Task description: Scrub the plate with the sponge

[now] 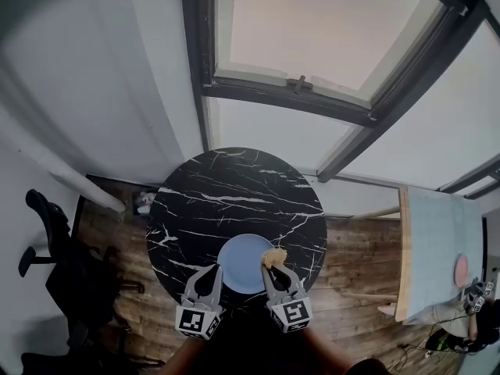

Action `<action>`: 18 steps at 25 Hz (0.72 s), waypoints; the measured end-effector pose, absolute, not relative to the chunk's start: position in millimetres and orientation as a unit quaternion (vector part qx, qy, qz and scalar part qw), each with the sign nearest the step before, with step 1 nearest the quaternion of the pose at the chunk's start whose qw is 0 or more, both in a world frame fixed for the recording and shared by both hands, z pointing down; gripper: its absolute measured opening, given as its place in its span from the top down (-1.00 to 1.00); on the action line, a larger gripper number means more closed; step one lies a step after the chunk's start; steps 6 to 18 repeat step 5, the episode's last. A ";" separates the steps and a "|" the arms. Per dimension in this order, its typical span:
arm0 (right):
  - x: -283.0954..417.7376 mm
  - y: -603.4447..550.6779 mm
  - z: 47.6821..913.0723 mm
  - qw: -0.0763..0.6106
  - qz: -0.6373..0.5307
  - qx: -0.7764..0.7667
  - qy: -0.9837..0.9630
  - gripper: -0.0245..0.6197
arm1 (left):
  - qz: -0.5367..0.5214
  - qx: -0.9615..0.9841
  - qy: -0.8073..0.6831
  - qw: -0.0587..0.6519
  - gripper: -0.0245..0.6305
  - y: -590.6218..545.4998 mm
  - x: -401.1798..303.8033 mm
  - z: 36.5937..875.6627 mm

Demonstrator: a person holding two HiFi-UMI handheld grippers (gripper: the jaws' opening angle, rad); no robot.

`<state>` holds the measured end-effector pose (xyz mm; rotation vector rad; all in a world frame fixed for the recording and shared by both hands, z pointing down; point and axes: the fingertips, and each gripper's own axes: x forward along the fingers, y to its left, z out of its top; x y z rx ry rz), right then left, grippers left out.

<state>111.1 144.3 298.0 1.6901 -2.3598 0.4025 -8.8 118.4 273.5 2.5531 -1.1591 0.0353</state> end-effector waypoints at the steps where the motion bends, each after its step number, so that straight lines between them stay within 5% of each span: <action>1: 111.3 143.6 297.0 0.106 0.137 0.574 -0.800 0.86 | 0.013 0.898 -0.407 0.168 0.93 118.3 -8.2 273.4; 18: 112.0 142.3 293.7 0.109 0.137 0.577 -0.798 0.86 | 0.016 0.897 -0.407 0.171 0.93 117.1 -6.0 271.2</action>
